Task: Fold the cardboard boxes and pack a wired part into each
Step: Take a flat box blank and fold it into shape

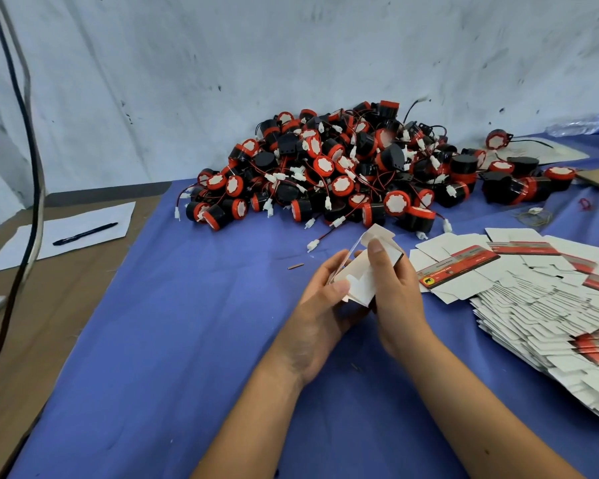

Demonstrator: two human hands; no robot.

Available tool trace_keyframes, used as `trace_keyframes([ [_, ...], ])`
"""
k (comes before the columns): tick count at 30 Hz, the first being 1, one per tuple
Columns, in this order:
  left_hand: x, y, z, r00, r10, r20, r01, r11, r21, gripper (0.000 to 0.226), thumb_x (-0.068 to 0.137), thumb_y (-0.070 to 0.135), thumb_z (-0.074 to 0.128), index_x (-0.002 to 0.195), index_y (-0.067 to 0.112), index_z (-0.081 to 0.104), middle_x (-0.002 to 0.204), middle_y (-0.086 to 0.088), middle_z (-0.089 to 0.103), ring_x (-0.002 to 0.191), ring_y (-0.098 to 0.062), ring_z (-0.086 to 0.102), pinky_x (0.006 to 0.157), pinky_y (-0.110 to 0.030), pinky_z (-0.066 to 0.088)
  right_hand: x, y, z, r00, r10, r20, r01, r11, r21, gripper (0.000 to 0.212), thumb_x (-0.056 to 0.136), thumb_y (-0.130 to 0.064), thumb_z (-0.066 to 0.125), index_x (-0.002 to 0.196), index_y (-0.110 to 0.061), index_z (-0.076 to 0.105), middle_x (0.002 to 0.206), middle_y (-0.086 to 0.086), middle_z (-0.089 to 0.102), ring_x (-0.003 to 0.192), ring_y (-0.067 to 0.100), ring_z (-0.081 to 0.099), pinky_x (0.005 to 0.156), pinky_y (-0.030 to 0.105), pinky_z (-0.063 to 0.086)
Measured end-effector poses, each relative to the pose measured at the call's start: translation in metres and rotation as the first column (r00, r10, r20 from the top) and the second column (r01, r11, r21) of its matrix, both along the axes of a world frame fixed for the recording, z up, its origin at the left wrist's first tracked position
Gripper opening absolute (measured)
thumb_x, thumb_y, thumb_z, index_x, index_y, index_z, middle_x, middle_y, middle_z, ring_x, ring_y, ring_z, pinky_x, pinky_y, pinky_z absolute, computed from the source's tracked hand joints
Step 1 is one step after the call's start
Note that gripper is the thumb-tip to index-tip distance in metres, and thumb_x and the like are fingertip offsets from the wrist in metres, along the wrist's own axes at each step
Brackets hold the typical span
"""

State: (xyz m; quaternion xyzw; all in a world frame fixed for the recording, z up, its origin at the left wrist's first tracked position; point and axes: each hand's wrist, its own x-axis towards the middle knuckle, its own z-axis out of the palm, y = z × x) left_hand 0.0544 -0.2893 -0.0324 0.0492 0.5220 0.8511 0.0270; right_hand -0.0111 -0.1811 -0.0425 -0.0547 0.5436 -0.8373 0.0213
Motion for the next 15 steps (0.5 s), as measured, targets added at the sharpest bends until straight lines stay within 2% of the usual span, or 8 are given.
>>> trace_keyframes([
  [2, -0.001, 0.000, 0.000, 1.000, 0.004, 0.006, -0.004, 1.000, -0.022, 0.110, 0.063, 0.051, 0.094, 0.155, 0.019, 0.043, 0.153, -0.013, 0.053, 0.138, -0.031, 0.054, 0.118, -0.054, 0.041, 0.000, 0.000, 0.001, 1.000, -0.024, 0.012, 0.024, 0.999, -0.042, 0.047, 0.072, -0.064, 0.073, 0.108, -0.034, 0.071, 0.102, 0.003, 0.077, 0.096, 0.021, 0.074, 0.074, 0.036, 0.059],
  [3, -0.001, 0.000, 0.000, 1.000, 0.019, 0.008, -0.019, 0.999, -0.030, 0.111, 0.061, 0.055, 0.095, 0.154, 0.020, 0.045, 0.152, -0.009, 0.055, 0.138, -0.030, 0.054, 0.116, -0.052, 0.044, 0.001, 0.000, 0.000, 1.000, -0.028, 0.010, 0.028, 0.998, -0.057, 0.047, 0.072, -0.062, 0.074, 0.109, -0.034, 0.071, 0.102, 0.002, 0.076, 0.097, 0.021, 0.074, 0.077, 0.037, 0.060],
  [4, -0.002, 0.001, 0.000, 0.999, 0.052, 0.013, -0.052, 0.998, -0.046, 0.104, 0.064, 0.056, 0.093, 0.151, 0.022, 0.048, 0.149, -0.008, 0.058, 0.137, -0.030, 0.056, 0.114, -0.050, 0.047, 0.002, -0.001, 0.000, 1.000, -0.022, 0.005, 0.022, 0.997, -0.069, 0.046, 0.074, -0.060, 0.074, 0.112, -0.033, 0.070, 0.104, 0.003, 0.076, 0.099, 0.023, 0.073, 0.081, 0.039, 0.060],
  [6, -0.004, 0.002, -0.003, 0.987, 0.157, 0.025, -0.154, 0.985, -0.079, 0.071, 0.080, 0.046, 0.083, 0.142, 0.025, 0.058, 0.141, -0.008, 0.064, 0.130, -0.030, 0.062, 0.106, -0.043, 0.053, 0.007, -0.004, -0.002, 1.000, 0.009, -0.022, -0.010, 0.997, -0.071, 0.044, 0.082, -0.053, 0.072, 0.120, -0.031, 0.066, 0.112, 0.005, 0.074, 0.106, 0.028, 0.071, 0.086, 0.044, 0.060],
  [8, -0.007, 0.004, -0.007, 0.962, 0.270, 0.025, -0.267, 0.959, -0.094, 0.046, 0.087, 0.036, 0.079, 0.129, 0.023, 0.068, 0.129, -0.010, 0.072, 0.118, -0.028, 0.068, 0.095, -0.039, 0.057, 0.013, -0.009, -0.004, 0.996, 0.048, -0.078, -0.052, 0.998, -0.044, 0.041, 0.088, -0.046, 0.067, 0.126, -0.031, 0.062, 0.119, 0.003, 0.072, 0.110, 0.025, 0.070, 0.087, 0.041, 0.060],
  [10, -0.009, 0.004, -0.009, 0.930, 0.365, 0.034, -0.359, 0.926, -0.113, 0.033, 0.087, 0.035, 0.081, 0.117, 0.022, 0.075, 0.118, -0.011, 0.075, 0.109, -0.027, 0.071, 0.090, -0.040, 0.057, 0.017, -0.013, -0.004, 0.985, 0.073, -0.155, -0.070, 0.997, 0.024, 0.040, 0.092, -0.042, 0.063, 0.131, -0.035, 0.059, 0.124, -0.007, 0.070, 0.113, 0.014, 0.069, 0.086, 0.030, 0.059],
  [12, -0.010, 0.001, -0.008, 0.916, 0.397, 0.053, -0.387, 0.912, -0.134, 0.028, 0.092, 0.039, 0.076, 0.114, 0.022, 0.077, 0.116, -0.013, 0.076, 0.108, -0.029, 0.072, 0.090, -0.044, 0.058, 0.019, -0.015, -0.003, 0.970, 0.080, -0.230, -0.052, 0.991, 0.127, 0.045, 0.092, -0.044, 0.063, 0.136, -0.037, 0.057, 0.132, -0.012, 0.065, 0.122, 0.008, 0.062, 0.096, 0.029, 0.056],
  [15, -0.013, -0.009, -0.006, 0.894, 0.448, 0.014, -0.435, 0.874, -0.219, 0.023, 0.097, 0.040, 0.070, 0.115, 0.027, 0.076, 0.116, -0.006, 0.077, 0.109, -0.024, 0.073, 0.091, -0.042, 0.060, 0.015, -0.004, -0.001, 0.934, 0.149, -0.324, -0.040, 0.946, 0.320, 0.060, 0.085, -0.063, 0.061, 0.142, -0.048, 0.048, 0.147, -0.024, 0.046, 0.143, -0.001, 0.037, 0.113, 0.022, 0.038],
])
